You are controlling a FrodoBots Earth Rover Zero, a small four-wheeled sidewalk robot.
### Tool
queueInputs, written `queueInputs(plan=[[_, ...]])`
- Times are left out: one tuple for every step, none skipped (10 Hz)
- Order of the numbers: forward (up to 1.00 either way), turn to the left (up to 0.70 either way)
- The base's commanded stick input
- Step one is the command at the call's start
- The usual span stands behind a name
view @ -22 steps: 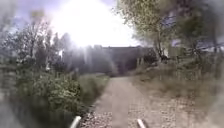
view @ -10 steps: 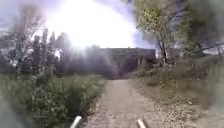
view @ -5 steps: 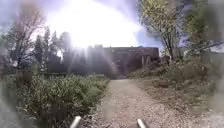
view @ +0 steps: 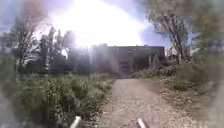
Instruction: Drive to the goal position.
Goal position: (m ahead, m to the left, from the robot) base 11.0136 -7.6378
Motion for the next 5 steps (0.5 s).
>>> queueInputs(plan=[[1.0, 0.0], [1.0, 0.0], [1.0, -0.39], [1.0, -0.1], [1.0, 0.0]])
